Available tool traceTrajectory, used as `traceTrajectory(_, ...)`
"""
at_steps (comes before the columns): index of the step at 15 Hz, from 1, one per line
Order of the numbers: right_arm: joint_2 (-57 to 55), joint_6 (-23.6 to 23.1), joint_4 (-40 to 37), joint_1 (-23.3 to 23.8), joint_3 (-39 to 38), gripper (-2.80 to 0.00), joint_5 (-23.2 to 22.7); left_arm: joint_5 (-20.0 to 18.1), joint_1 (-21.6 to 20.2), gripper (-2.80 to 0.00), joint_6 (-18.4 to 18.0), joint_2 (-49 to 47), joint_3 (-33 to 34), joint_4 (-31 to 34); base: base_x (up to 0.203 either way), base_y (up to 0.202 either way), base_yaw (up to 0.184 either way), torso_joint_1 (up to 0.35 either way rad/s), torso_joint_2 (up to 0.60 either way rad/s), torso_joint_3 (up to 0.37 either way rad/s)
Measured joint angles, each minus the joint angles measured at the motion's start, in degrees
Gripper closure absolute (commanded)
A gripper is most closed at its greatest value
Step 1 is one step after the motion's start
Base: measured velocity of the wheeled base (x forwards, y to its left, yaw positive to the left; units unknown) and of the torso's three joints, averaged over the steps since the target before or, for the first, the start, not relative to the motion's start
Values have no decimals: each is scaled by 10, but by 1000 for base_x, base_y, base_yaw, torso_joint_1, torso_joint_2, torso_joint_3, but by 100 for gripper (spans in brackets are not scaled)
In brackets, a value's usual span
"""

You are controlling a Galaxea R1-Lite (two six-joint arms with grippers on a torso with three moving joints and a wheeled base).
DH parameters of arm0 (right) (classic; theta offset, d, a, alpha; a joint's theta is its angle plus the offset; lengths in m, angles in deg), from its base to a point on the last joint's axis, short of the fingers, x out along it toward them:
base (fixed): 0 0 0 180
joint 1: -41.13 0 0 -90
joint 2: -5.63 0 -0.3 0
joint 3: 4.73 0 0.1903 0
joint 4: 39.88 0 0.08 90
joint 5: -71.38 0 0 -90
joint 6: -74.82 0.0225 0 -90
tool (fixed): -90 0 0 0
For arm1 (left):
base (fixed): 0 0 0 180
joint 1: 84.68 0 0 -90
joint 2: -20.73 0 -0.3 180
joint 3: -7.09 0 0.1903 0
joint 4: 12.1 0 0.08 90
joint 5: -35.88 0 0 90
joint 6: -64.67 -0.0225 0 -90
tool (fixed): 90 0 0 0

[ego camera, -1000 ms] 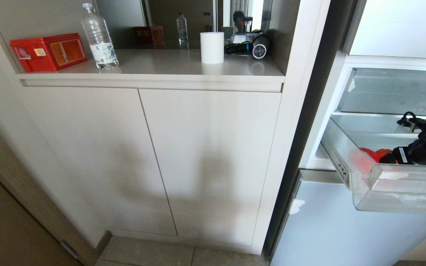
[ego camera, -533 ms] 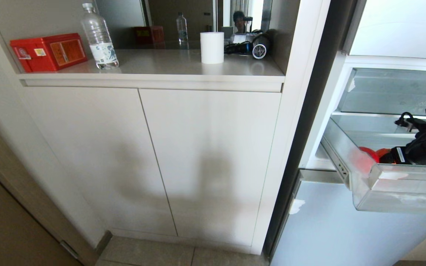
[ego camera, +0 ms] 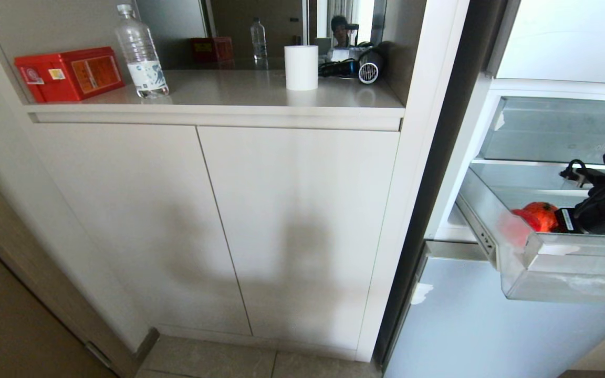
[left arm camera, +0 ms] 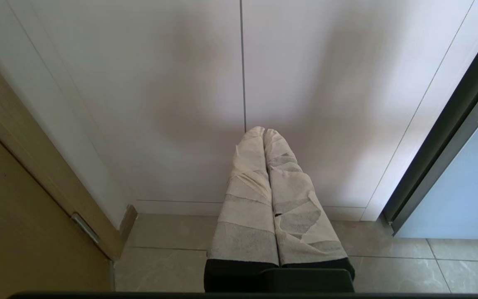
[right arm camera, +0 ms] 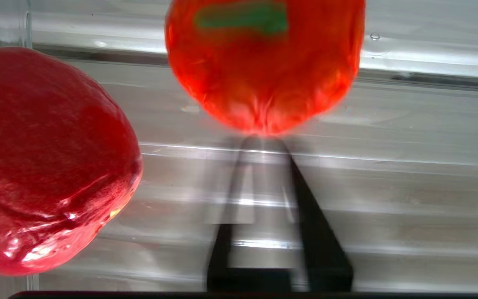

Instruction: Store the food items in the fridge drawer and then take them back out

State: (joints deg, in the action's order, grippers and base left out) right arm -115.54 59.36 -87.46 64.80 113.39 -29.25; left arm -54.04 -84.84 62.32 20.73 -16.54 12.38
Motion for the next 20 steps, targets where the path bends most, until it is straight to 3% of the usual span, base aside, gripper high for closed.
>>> traceTrajectory(6,18,2,0,1,-2,0,-1,0,0,0,0,0,0,0,0,0,0,0,0,0)
traceTrajectory(7,26,2,0,1,-2,-30,-2,0,0,0,0,0,0,0,0,0,0,0,0,0)
traceTrajectory(8,32,3,0,1,-1,-280,-2,0,0,0,0,0,0,0,0,0,0,0,0,0)
traceTrajectory(20,26,11,0,0,29,-280,-2,0,0,0,0,0,0,0,0,0,0,0,0,0)
